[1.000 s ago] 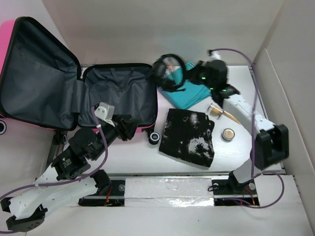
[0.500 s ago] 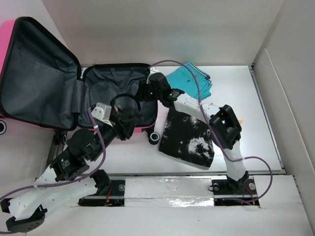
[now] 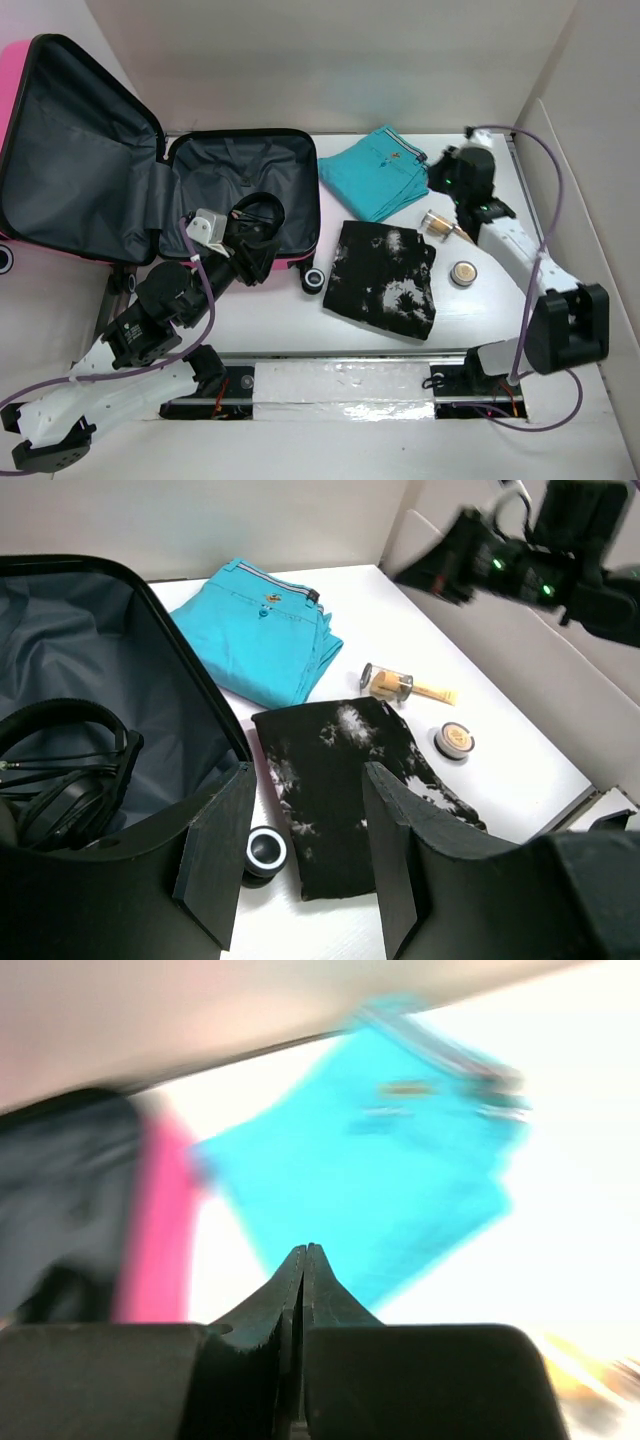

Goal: Pack the luggage

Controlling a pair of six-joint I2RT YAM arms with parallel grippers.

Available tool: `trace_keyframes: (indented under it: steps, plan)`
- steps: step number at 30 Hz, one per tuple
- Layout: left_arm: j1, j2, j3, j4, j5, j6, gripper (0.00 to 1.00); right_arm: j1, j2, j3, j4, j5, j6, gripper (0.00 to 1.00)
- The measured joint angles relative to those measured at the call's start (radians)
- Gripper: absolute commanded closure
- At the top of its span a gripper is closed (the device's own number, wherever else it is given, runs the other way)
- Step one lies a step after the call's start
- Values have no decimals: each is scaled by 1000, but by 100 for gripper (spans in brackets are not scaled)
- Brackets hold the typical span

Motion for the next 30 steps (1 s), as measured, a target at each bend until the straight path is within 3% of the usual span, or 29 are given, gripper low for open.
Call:
trace_keyframes:
  steps: [1, 4, 6, 10, 19, 30]
  plan:
    - [0, 0, 0, 0, 2, 0, 57, -56, -45, -61, 5, 22, -3, 67]
    - [0, 2, 0, 0, 6, 0, 57, -165, -116, -204, -14, 63, -23, 29]
    - [0, 6, 0, 0, 9, 0, 57, -190, -106, -247, -38, 66, -41, 19]
    - [0, 21, 0, 0, 10, 0, 57, -193, -37, -241, -104, 62, -74, 17]
    - [0, 33, 0, 0, 10, 0, 57, -187, 208, -54, -247, 31, -161, 11]
    - [0, 34, 0, 0, 13, 0, 56, -80, 333, 46, -365, 138, -187, 14]
